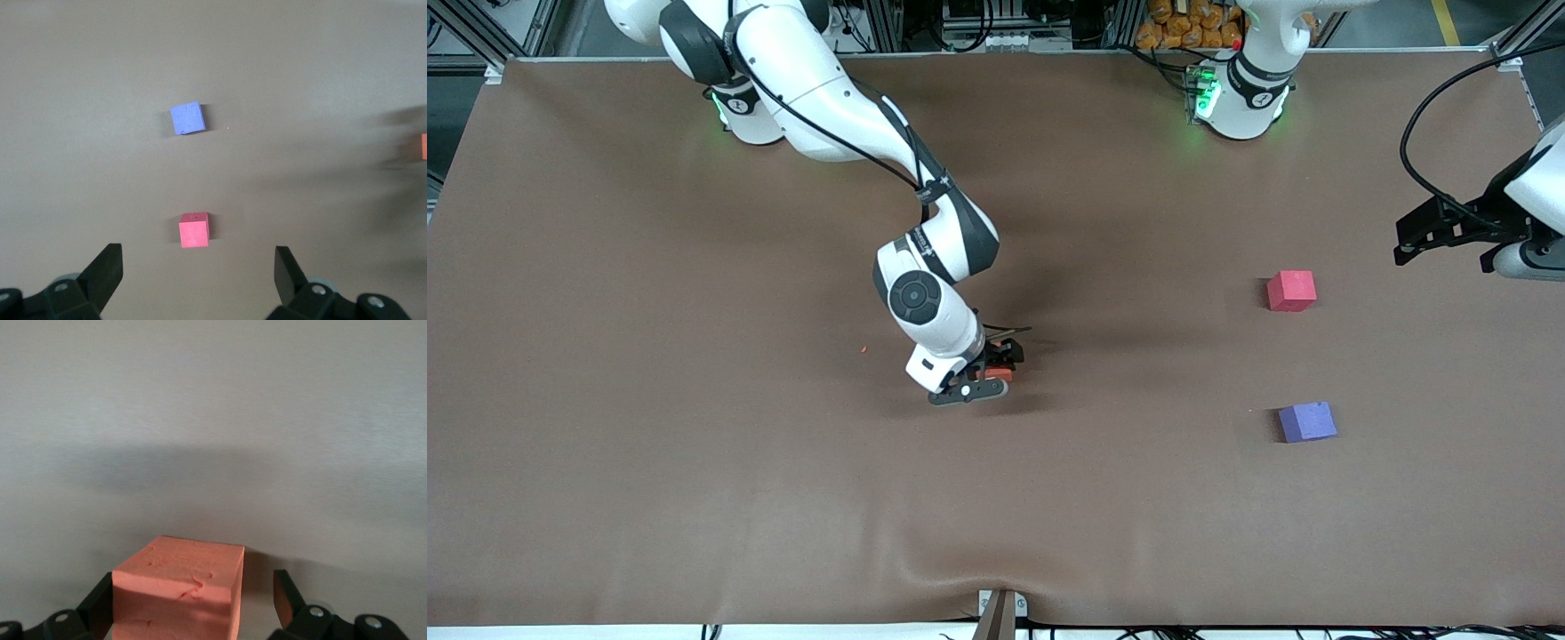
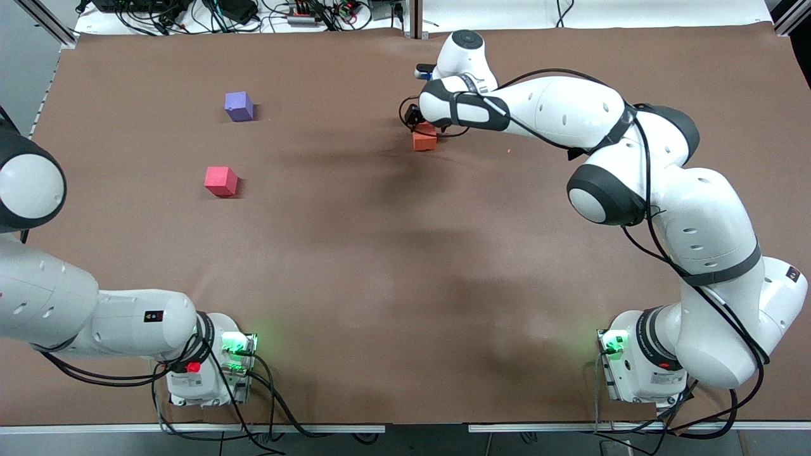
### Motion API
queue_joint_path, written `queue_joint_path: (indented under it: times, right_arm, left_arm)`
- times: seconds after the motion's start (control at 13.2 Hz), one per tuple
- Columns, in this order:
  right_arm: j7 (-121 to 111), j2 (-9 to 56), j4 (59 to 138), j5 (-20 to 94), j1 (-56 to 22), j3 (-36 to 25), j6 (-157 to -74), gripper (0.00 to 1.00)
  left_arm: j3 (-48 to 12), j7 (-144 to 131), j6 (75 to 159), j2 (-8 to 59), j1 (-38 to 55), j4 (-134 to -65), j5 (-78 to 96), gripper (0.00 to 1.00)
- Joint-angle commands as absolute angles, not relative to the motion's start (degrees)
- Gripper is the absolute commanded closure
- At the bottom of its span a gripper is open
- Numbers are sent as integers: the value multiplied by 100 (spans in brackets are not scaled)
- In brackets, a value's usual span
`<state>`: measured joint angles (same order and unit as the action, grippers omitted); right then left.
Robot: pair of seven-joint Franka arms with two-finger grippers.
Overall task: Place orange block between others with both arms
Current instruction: 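Lower the orange cube and open the right gripper, then withdraw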
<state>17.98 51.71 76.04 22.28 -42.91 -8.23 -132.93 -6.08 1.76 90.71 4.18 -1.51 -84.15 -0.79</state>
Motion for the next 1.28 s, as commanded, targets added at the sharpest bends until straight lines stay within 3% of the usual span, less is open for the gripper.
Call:
queue_joint_path:
  times: [0.0,0.3,0.68,0.91,1.21]
  right_arm:
    - [1802,4896,7515,2268,-3834,-904,-12030,0]
    - [1644,4825,6700,2285,-3516,-1519,-9953,0]
    - [1653,4782,6486,2276,-3481,-1582,-9721,0]
    - [1206,4299,6486,2276,-3025,-1810,-8993,0]
    - [1151,4227,6451,2207,-2795,-2643,-9009,0]
  left_arm:
    - [-633,290,9088,413,-176,-8376,-53,0]
    - [-703,290,9079,413,-97,-8367,-62,0]
    - [-826,272,9306,544,-158,-8323,226,0]
    - [-800,-43,9500,580,-106,-8297,694,0]
    - [-1018,-184,9905,799,156,-8306,862,0]
